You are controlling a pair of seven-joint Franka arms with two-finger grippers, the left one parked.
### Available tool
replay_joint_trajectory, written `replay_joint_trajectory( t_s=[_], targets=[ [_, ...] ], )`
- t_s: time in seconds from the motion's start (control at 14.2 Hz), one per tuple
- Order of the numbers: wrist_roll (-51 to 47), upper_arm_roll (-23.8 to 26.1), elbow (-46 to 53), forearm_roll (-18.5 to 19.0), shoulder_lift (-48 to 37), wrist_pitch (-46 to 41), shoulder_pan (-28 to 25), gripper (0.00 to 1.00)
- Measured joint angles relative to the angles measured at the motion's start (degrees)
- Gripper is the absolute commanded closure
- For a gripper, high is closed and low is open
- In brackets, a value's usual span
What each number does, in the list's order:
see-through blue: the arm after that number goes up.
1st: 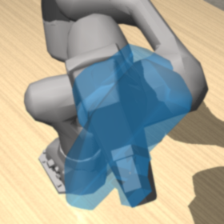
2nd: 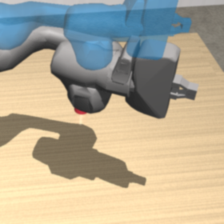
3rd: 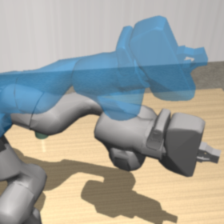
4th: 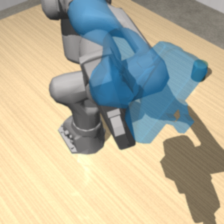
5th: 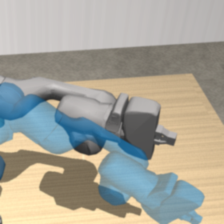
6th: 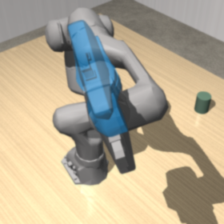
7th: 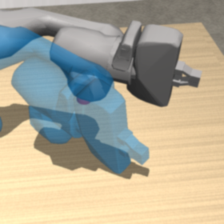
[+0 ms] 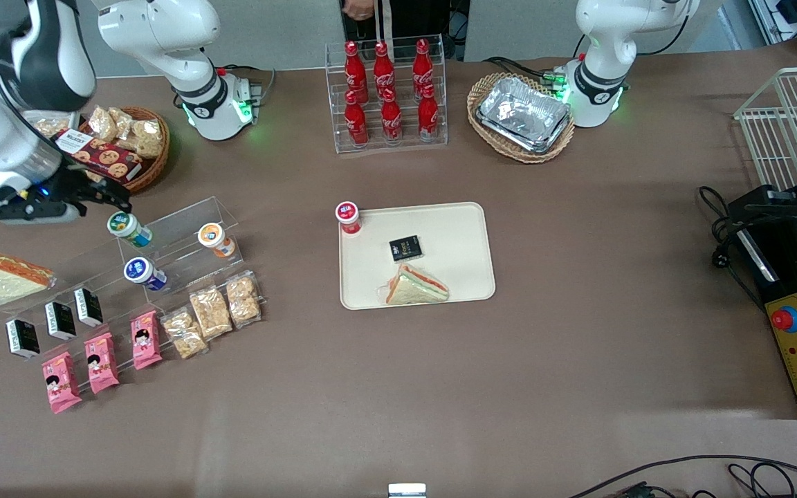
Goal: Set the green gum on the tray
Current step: 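Lower the right gripper and grasp the green-capped bottle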
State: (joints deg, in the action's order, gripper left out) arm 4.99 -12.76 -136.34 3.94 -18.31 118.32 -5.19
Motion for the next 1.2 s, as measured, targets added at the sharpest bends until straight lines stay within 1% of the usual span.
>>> replay_joint_trajectory(
  t_s=[0.14,0.28,0.7,1.05,1.2],
  targets=[
    [0.0,-0.2,-1.7,0.4,2.7,4.1,0.1,0.0],
    [0.0,-0.4,-2.6,1.4,4.7,6.2,0.1,0.0],
    [1.2,-0.5,-3.3,1.9,6.1,6.8,1.7,0.0],
    [1.2,-0.5,-4.5,1.9,6.1,7.4,1.8,0.0],
    [1.2,-0.7,-4.7,1.9,6.1,7.4,1.8,0.05]
  ],
)
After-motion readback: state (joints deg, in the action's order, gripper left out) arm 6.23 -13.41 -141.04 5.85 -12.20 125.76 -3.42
